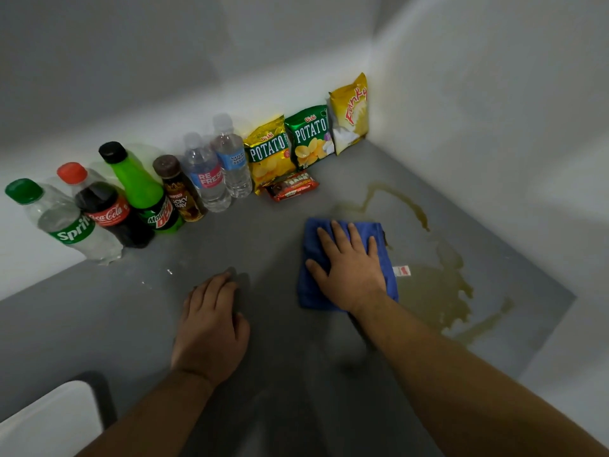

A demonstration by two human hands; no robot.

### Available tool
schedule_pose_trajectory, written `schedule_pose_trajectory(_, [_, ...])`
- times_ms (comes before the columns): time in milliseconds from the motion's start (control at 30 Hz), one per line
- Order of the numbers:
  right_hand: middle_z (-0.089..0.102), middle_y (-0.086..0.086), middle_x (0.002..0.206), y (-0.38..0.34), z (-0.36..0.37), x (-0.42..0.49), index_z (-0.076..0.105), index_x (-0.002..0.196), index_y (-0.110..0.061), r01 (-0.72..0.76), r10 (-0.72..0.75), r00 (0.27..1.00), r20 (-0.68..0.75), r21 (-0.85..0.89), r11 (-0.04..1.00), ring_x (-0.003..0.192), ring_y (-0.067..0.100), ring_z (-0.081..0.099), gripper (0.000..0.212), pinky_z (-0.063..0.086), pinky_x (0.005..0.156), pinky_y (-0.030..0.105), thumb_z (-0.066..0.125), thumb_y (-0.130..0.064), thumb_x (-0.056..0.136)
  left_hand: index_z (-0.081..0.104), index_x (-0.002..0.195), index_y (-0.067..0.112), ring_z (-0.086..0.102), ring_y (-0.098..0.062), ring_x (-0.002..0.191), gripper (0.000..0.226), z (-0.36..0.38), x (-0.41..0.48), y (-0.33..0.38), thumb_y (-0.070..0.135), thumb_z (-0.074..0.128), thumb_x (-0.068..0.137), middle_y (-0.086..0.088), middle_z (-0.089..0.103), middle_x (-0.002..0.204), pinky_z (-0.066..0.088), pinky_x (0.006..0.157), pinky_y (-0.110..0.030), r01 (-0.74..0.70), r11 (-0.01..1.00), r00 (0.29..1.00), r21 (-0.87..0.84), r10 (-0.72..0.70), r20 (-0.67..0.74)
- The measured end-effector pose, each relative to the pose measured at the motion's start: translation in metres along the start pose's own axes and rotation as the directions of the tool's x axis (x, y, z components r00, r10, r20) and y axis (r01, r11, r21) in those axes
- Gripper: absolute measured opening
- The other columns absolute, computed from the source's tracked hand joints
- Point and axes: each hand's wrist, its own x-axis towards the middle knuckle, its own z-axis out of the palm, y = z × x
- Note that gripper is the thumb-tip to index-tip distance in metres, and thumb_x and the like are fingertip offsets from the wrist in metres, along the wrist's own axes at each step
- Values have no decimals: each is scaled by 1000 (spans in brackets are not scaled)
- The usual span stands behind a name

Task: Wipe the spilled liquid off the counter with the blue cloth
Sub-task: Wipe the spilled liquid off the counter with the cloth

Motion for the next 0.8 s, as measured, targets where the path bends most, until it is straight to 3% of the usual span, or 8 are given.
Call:
schedule_pose_trajectory(133, [-4, -6, 174, -17, 13, -22, 3, 165, -36, 132, -131, 989, 66, -20, 991, 159, 25, -13, 79, -9, 124, 63, 9, -74, 96, 62, 129, 2, 54, -39, 127, 58, 0, 8, 7, 35, 41, 86, -19, 59, 138, 43, 111, -56, 54, 998, 999, 17, -53, -5])
schedule_pose_trajectory(267, [0, -8, 175, -10, 5, 16, 7, 165, -38, 286, -286, 955, 77, 3, 958, 160, 25, -6, 74, -5, 125, 62, 16, -71, 100, 62, 128, 2, 54, -39, 125, 56, 6, 21, 30, 34, 47, 85, -19, 60, 136, 44, 109, -56, 55, 998, 998, 14, -55, -18])
schedule_pose_trajectory(467, [3, -9, 175, 25, -8, 47, 9, 164, -39, 127, -125, 991, 45, -27, 992, 160, 24, -2, 72, 0, 125, 62, 16, -72, 100, 61, 133, 7, 53, -33, 132, 52, 21, 46, 60, 23, 66, 84, -14, 58, 142, 42, 114, -51, -1, 999, 1000, -48, 0, -7])
schedule_pose_trajectory(600, [-4, -10, 174, 30, -1, 11, 3, 164, -38, 1, -1, 1000, 11, -7, 1000, 160, 22, -9, 74, -6, 126, 60, 6, -71, 98, 59, 136, 8, 48, -30, 137, 52, 28, 67, 67, 22, 66, 86, -12, 55, 145, 34, 119, -52, 15, 996, 1000, -90, -15, -3])
schedule_pose_trajectory(800, [-3, -11, 174, 28, -3, 32, 4, 164, -40, 214, -213, 974, 83, -5, 977, 159, 22, -12, 70, -12, 123, 60, 6, -67, 99, 56, 138, 10, 43, -29, 141, 54, 36, 92, 72, 23, 65, 87, -11, 52, 148, 25, 125, -50, 46, 997, 999, -63, -47, -12])
